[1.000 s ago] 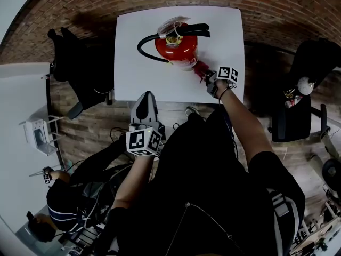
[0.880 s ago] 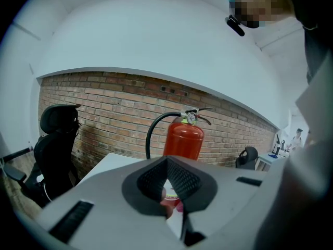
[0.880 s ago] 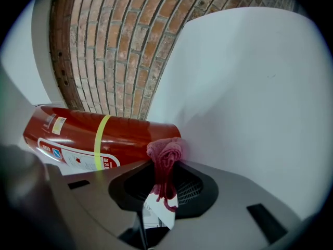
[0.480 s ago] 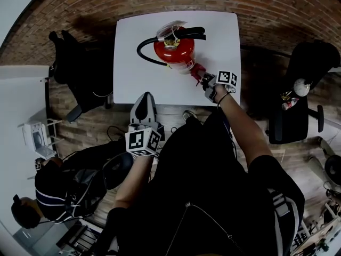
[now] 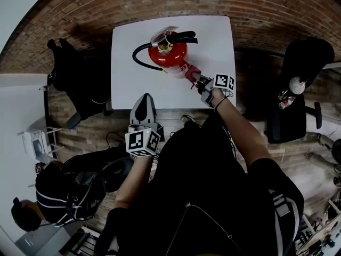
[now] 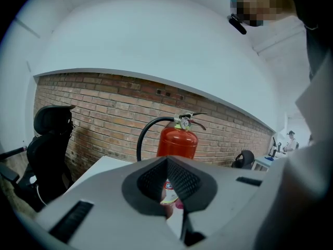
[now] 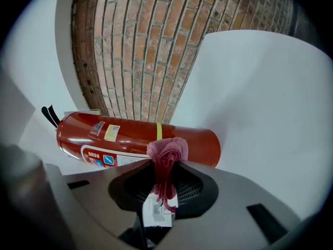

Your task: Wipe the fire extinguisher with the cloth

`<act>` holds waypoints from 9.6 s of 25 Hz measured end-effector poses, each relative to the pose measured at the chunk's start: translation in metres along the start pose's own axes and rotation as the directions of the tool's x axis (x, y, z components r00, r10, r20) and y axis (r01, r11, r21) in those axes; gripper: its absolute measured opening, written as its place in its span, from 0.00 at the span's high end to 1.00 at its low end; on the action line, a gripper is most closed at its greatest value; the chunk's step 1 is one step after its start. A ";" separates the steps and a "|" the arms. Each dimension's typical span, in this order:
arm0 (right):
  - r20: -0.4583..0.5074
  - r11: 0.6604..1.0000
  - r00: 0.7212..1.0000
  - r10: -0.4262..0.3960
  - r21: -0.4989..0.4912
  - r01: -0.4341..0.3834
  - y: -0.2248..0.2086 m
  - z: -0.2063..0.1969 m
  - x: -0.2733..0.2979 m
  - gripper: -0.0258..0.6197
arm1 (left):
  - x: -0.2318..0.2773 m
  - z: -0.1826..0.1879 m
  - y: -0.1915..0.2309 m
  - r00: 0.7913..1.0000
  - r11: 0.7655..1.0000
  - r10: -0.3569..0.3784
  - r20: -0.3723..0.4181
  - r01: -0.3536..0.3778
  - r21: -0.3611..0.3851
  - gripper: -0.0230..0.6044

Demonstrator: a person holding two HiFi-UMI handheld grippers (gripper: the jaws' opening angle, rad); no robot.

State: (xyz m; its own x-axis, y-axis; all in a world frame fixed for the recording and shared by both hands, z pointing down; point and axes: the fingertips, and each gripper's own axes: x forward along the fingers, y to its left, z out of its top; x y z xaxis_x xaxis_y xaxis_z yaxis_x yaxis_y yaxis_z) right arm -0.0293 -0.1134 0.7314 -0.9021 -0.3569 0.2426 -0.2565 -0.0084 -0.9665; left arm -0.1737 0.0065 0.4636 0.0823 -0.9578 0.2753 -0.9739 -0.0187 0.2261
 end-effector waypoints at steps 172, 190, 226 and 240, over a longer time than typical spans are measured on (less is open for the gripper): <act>0.302 -0.868 0.891 -0.340 -0.466 -0.173 0.172 -0.049 -0.026 0.80 | -0.109 0.029 -0.007 0.959 0.978 0.206 0.196 -0.197 -0.064 0.95; 0.383 -0.893 0.897 -0.220 -0.449 -0.028 0.263 -0.044 -0.053 0.80 | -0.059 0.110 -0.004 0.957 0.988 0.099 0.273 -0.127 0.086 0.95; 0.357 -0.721 0.763 -0.538 -0.664 -0.198 0.056 -0.099 0.016 0.80 | -0.042 0.067 0.058 0.975 0.991 0.073 0.211 -0.095 0.096 0.95; 0.377 -0.687 0.672 -0.637 -0.672 -0.274 -0.044 -0.094 0.060 0.80 | -0.047 0.045 0.086 0.979 0.990 0.096 0.177 -0.112 0.083 0.95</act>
State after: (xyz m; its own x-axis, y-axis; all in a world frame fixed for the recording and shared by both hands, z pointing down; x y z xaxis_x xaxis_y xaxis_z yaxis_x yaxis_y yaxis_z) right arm -0.1052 -0.0466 0.7968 -0.3116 -0.5870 0.7472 0.1906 0.7318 0.6543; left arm -0.2707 0.0369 0.4282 -0.0503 -0.9908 0.1258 -0.9912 0.0650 0.1156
